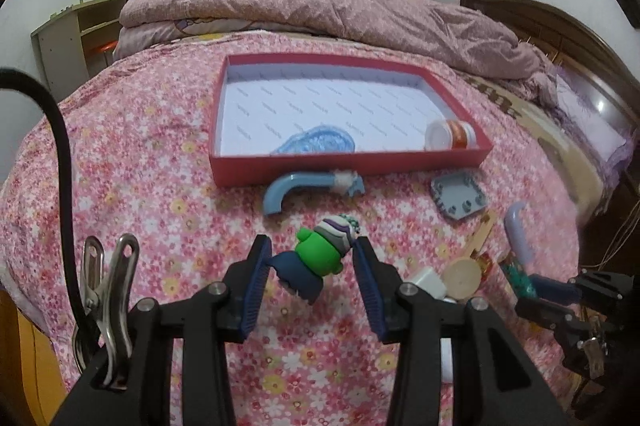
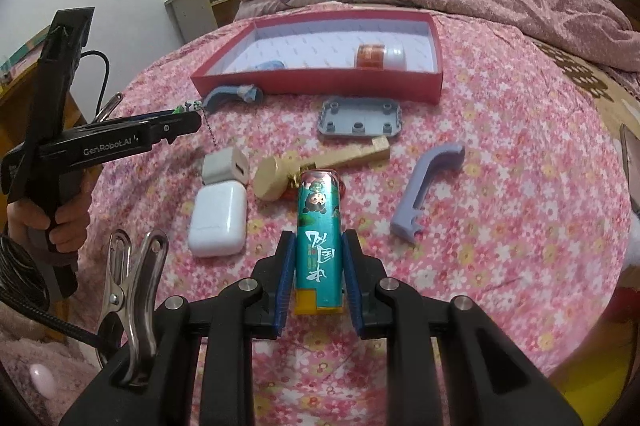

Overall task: Organize rigid objects
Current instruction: 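Carry figurine and lighter into the red tray and open both grippers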

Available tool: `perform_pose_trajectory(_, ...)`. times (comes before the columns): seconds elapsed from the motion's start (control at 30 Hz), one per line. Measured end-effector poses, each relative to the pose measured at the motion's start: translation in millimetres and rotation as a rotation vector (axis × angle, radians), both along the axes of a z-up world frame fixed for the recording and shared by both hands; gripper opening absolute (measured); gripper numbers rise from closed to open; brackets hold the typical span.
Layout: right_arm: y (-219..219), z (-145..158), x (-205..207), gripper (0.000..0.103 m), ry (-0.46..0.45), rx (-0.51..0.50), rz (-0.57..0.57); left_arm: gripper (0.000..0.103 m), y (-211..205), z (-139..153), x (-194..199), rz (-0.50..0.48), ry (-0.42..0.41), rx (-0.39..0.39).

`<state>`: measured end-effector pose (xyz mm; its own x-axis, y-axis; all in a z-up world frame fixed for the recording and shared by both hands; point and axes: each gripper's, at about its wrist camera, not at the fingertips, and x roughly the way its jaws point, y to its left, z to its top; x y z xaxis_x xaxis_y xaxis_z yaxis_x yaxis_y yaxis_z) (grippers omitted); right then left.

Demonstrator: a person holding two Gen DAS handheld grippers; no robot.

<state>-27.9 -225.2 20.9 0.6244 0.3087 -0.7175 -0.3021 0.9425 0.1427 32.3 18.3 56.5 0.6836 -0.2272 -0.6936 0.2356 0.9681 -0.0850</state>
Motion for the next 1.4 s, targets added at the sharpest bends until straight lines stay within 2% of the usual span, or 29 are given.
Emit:
perform_pose_trajectory(0.27, -4, 30, 28, 0.024, -0.031, 0.015, -0.004, 0.044, -4, 28, 22, -0.002, -0.031, -0.018)
perform_pose_trajectory(0.63, -10, 72, 101, 0.024, -0.071, 0.034, -0.039, 0.044, -10, 50, 78, 0.016, -0.032, -0.025)
perform_pose_trajectory(0.77, -13, 74, 127, 0.024, -0.059, 0.050, -0.051, 0.044, -11, 46, 102, 0.025, 0.002, -0.048)
perform_pose_trajectory(0.97, -15, 72, 159, 0.024, -0.044, 0.048, -0.066, 0.044, -16, 36, 133, 0.032, 0.034, -0.038)
perform_pose_trajectory(1.4, -24, 45, 218, 0.024, 0.033, 0.035, -0.105, 0.045, -30, 14, 192, 0.045, 0.077, 0.000)
